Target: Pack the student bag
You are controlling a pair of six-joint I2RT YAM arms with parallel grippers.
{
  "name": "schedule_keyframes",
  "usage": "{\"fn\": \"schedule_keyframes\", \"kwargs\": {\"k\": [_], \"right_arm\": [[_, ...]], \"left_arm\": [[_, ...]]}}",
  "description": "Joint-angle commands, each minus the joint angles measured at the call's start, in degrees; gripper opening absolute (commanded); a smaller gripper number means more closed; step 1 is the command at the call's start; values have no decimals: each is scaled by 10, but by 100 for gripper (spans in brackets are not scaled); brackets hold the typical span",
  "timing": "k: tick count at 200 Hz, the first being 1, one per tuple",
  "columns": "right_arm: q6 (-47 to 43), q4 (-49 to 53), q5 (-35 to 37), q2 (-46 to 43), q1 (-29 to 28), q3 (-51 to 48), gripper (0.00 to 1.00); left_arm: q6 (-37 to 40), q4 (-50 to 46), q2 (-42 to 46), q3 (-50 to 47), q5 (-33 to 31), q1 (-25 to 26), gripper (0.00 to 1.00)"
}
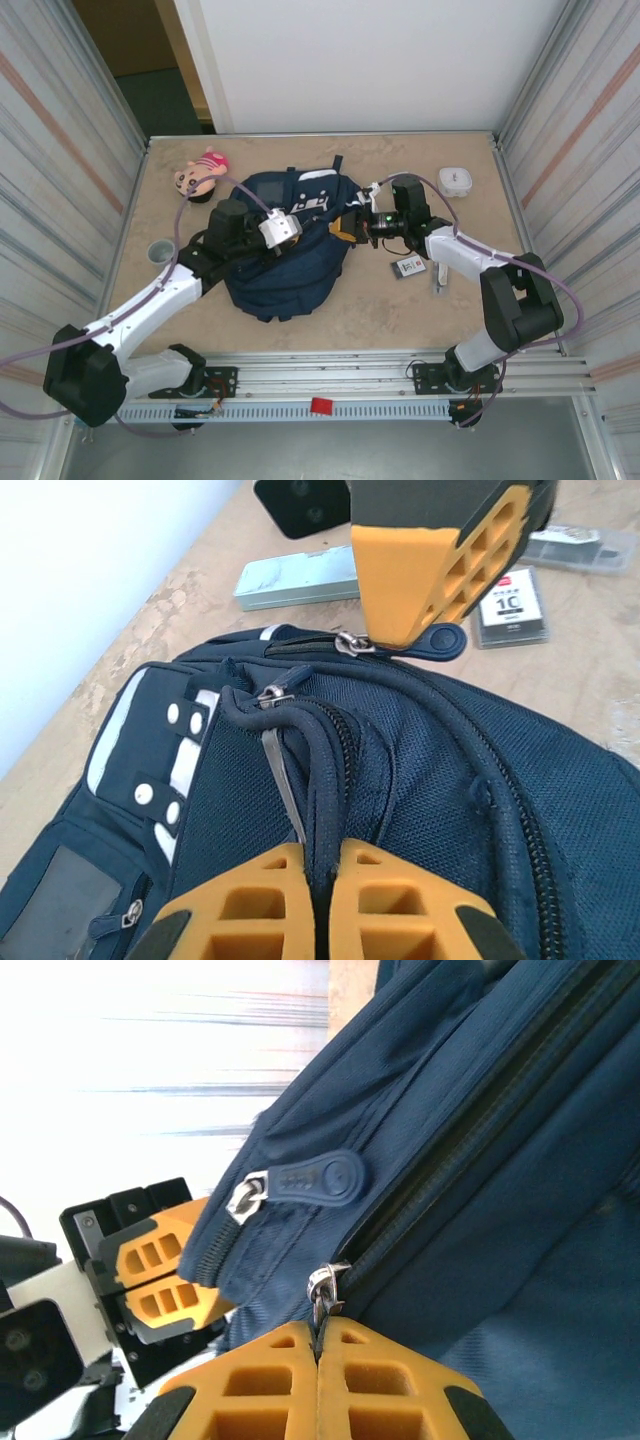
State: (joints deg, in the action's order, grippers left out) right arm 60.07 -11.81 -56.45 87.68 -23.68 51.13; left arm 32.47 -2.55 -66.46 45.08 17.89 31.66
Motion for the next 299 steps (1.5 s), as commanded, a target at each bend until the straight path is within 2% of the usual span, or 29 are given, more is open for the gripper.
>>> {"fn": "schedule_keyframes", "kwargs": {"k": [1,29,76,93,117,139,167,183,205,241,266,285,299], "right_arm": [[36,-40,-24,-32,-23,3,0],[52,-42,-4,-38,-52,1,0],[97,-49,62,-68,-110,-31,0],[111,-61,87,-71,-138,-42,0],[110,-48,107,-80,-147,-55,6],[55,44,118,-121,-113,-54,24],[-1,162,117,-182,-31,-43,48],[-1,164,113,-187,-4,-35,52],[23,135,108,-142,-8,-12,55],[109,37,125,-77,-30,-8,56],[139,-18,115,-37,-47,6,52],[144,-28,115,-14,-57,23,42],[146,-30,121,-4,-58,30,23]], "left_arm": [[-39,65,-19,23,-126,20,0],[-78,89,-31,21,-215,56,0],[-150,106,-45,27,-277,82,0],[-175,112,-51,32,-275,87,0],[-177,130,-52,23,-240,90,0],[-156,146,-37,4,-180,83,0],[-146,164,-15,-24,-50,48,0],[-135,172,-10,-31,7,36,0],[-123,174,-11,-30,58,31,0],[-114,172,-20,-18,99,30,0],[-107,165,-24,-14,105,29,0],[-100,155,-25,-11,113,29,0],[-96,134,-27,-2,112,30,0]]}}
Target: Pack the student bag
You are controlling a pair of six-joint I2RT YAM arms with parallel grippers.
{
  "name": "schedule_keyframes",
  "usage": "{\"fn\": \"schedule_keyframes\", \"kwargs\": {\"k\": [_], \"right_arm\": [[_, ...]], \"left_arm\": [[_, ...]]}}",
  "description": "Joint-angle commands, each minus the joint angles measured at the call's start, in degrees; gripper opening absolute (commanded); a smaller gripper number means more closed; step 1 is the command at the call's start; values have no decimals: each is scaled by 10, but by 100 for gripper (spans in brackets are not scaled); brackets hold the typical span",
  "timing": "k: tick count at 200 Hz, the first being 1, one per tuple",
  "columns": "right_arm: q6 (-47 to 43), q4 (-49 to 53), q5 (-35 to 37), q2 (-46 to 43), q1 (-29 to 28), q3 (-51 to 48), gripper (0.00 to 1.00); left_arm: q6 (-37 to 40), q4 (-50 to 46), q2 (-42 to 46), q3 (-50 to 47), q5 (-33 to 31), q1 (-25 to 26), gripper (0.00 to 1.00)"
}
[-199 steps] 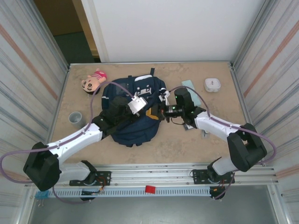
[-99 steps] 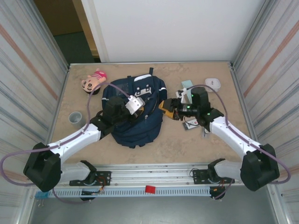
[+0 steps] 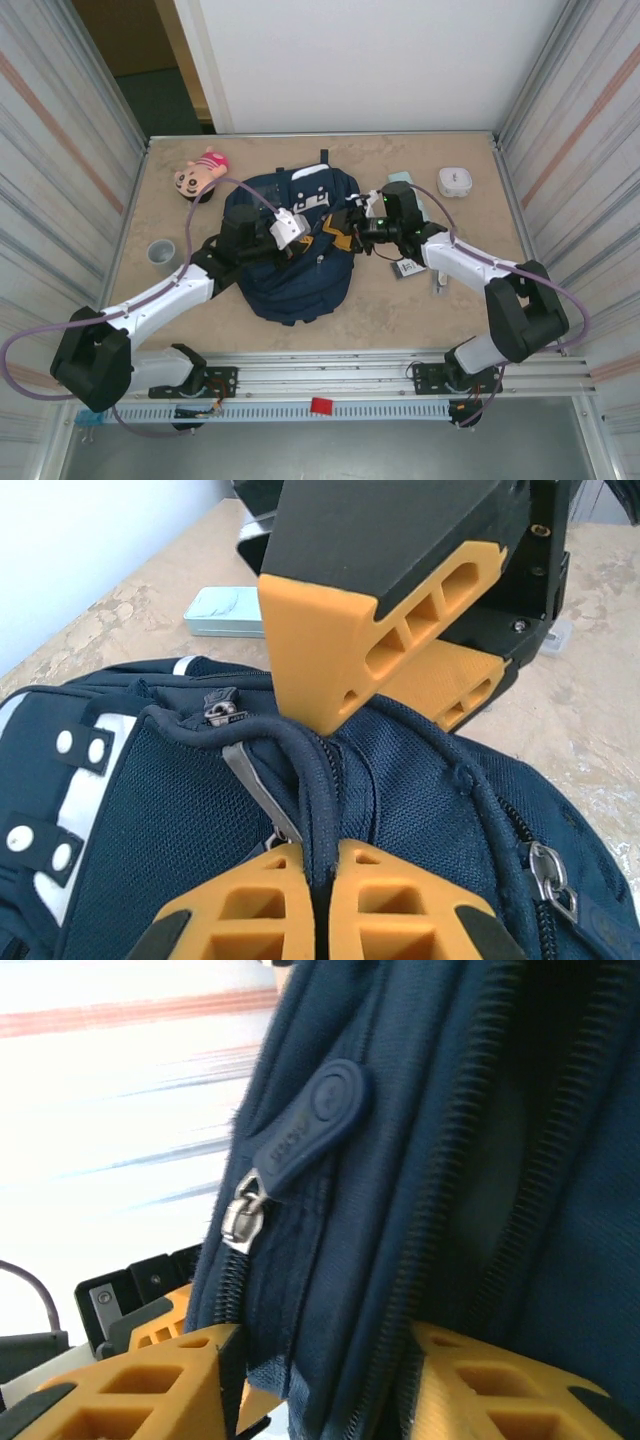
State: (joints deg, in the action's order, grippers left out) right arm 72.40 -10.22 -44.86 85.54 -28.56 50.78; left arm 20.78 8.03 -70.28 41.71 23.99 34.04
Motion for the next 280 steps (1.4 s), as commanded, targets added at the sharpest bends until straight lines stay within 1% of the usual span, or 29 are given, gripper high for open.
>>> {"fn": "schedule_keyframes", "kwargs": {"k": [1,11,21,37,50,63,75,95,105,123,139,163,213,242,259,280], "right_arm": [[23,-46,7,17,-10,33,22],[24,-46,20,15,-10,30,13],[30,-56,31,10,-10,24,8],[40,-73,47,3,-11,15,4],[44,-82,56,-2,-15,11,2],[44,-81,64,-6,-18,12,1],[40,-78,70,-10,-21,12,1],[29,-63,74,-13,-24,19,0],[24,-56,75,-14,-27,23,0],[22,-55,74,-15,-32,27,0],[20,-51,76,-17,-36,29,0],[19,-50,76,-18,-41,30,0],[18,-50,80,-23,-50,32,0],[18,-49,80,-24,-55,33,0],[19,-50,77,-24,-57,35,0],[19,-45,78,-27,-58,38,0]], "left_arm": [[20,26,11,32,50,5,0],[16,3,14,40,43,5,0],[-4,-25,22,50,21,9,1],[-66,-78,44,70,-30,25,20],[-133,-149,66,94,-102,55,35],[-200,-229,88,120,-178,93,43],[-297,-297,106,140,-258,126,46],[-470,-365,120,148,-304,170,49],[-529,-377,118,147,-319,201,50],[-593,-397,95,158,-369,259,51],[-627,-424,60,178,-398,281,52],[-659,-435,21,191,-409,281,53],[-680,-410,-6,184,-443,279,54],[-685,-405,-17,178,-462,272,50],[-684,-379,-22,168,-448,260,50],[-684,-364,-36,170,-434,254,42]]}}
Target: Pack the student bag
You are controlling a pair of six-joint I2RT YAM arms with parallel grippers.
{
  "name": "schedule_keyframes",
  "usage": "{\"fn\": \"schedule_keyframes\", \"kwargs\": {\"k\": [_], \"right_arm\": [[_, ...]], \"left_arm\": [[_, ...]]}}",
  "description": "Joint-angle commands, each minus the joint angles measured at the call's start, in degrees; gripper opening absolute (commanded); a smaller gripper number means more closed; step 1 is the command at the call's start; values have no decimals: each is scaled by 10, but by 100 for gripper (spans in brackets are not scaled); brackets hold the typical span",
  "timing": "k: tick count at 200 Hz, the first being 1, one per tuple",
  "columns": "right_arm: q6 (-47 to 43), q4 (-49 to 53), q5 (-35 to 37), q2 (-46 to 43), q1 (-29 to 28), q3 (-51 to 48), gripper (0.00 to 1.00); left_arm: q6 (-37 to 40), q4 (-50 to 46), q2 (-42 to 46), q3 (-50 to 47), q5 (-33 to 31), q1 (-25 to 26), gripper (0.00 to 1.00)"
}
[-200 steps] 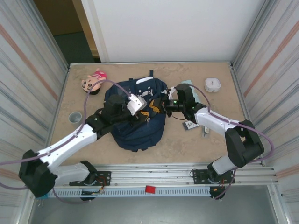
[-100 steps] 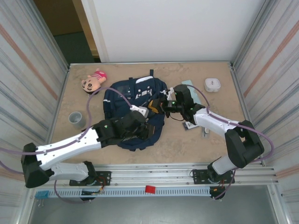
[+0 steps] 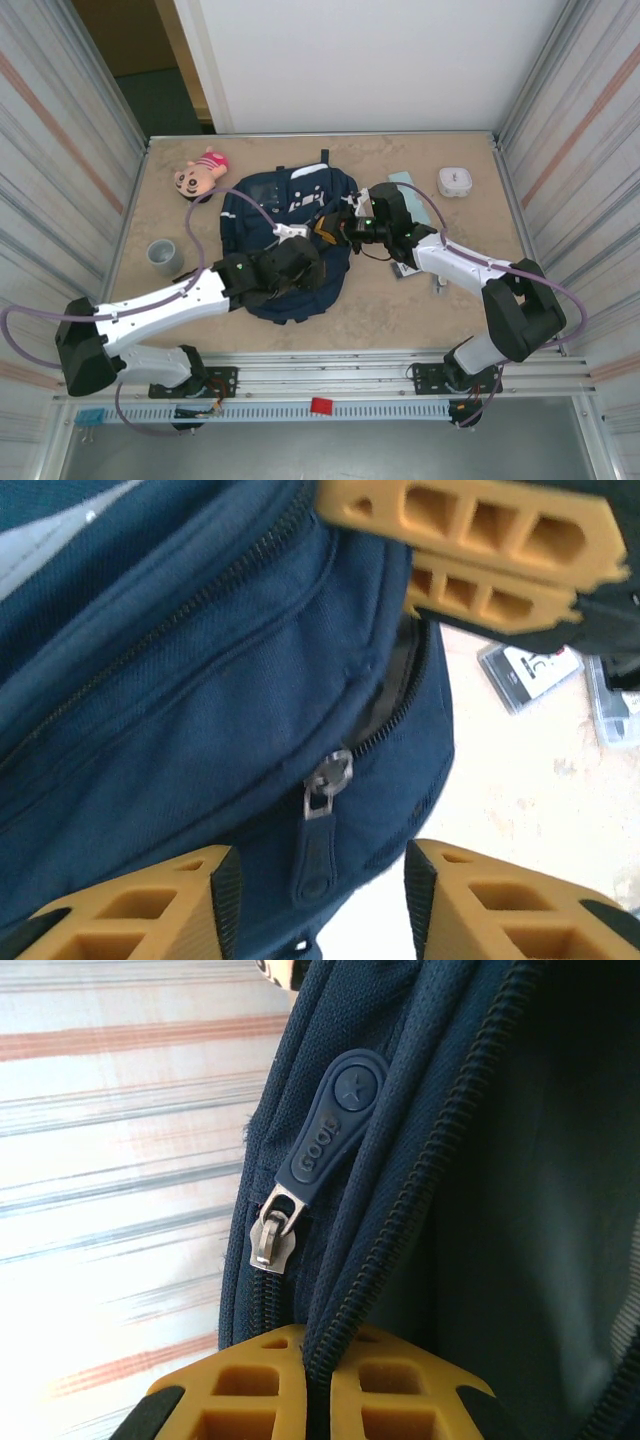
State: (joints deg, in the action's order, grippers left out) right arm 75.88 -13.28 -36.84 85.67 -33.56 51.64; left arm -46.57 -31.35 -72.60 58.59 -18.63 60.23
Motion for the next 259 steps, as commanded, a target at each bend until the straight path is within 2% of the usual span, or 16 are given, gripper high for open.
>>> {"fn": "schedule_keyframes", "kwargs": {"k": [1,27,66,109,138,174,204,235,245,259], "right_arm": [[-16,-15,-3,-28,-9,29,0],[-16,-12,-1,-31,-10,30,0],[-15,-8,-3,-32,-12,35,0],[-26,8,-13,-26,-7,40,0],[-42,29,-37,-27,25,41,0],[-71,64,-83,-24,93,50,0],[-77,72,-111,-9,109,65,0],[-34,36,-72,-29,76,35,40],[-17,20,-47,-39,58,18,46],[-1,10,-6,-51,30,-1,49]], "left_arm": [[-10,30,-13,2,-8,-8,41],[-7,28,-29,8,-2,-8,29],[-17,22,-38,-6,-3,-8,25],[-22,20,-27,-26,-4,-9,0],[-16,-10,-3,-42,-5,-13,0],[5,-50,73,-90,-21,-23,0],[57,19,126,-134,7,-47,0],[90,117,125,-142,41,-57,0],[96,136,116,-139,52,-57,0],[95,153,105,-133,64,-57,0]]}}
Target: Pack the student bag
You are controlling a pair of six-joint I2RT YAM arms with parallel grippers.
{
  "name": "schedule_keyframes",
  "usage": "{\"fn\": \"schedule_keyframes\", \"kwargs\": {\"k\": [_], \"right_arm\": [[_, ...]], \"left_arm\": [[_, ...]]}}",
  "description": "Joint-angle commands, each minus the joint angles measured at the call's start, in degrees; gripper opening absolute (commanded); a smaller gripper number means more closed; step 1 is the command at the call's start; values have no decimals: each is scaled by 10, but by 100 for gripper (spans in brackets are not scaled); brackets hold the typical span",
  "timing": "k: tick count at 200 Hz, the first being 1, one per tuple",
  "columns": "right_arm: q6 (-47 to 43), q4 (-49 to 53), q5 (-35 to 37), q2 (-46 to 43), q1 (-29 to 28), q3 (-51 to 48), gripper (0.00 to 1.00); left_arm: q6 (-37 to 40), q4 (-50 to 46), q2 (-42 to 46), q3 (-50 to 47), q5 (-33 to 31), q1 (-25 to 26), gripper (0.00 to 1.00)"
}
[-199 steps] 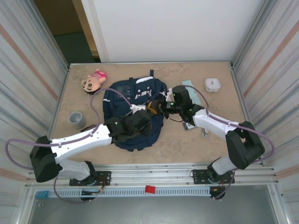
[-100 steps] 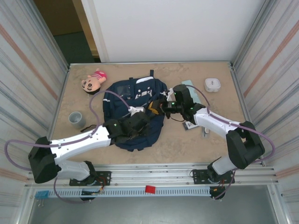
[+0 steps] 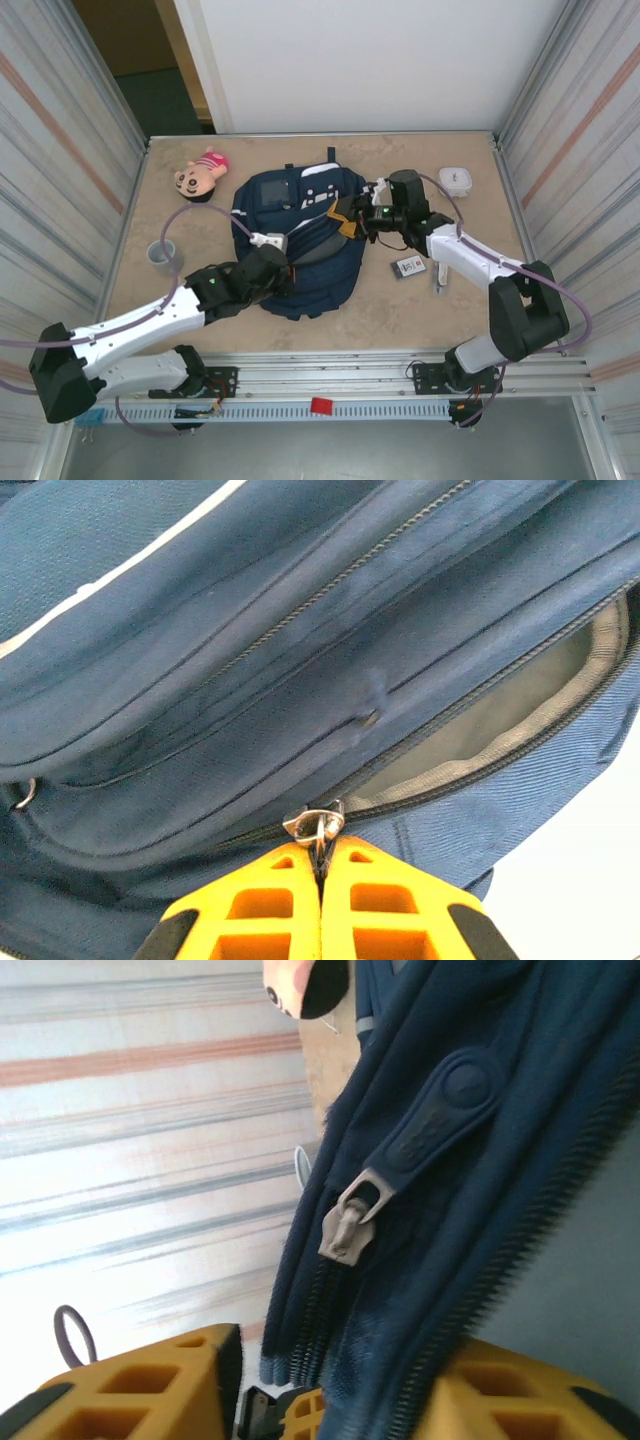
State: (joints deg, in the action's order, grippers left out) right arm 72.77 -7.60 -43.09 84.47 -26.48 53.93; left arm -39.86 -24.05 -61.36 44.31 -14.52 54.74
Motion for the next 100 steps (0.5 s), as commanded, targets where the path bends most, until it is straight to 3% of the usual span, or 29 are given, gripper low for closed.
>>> {"fn": "schedule_keyframes", "kwargs": {"k": [1,50,57,81,100], "right_arm": [[32,-48,60,-40,-42,-26,49],[57,-73,143,-32,-101,-50,51],[56,-75,144,-24,-103,-47,46],[40,-65,117,-9,-98,-29,13],[3,-25,67,-21,-69,-8,3]], "left_arm": [[28,82,-9,10,24,-2,0],[29,109,-15,9,39,-1,0],[32,111,-15,9,41,-1,0],[31,88,-8,11,20,-2,0],[34,33,1,15,-12,-15,0]]}}
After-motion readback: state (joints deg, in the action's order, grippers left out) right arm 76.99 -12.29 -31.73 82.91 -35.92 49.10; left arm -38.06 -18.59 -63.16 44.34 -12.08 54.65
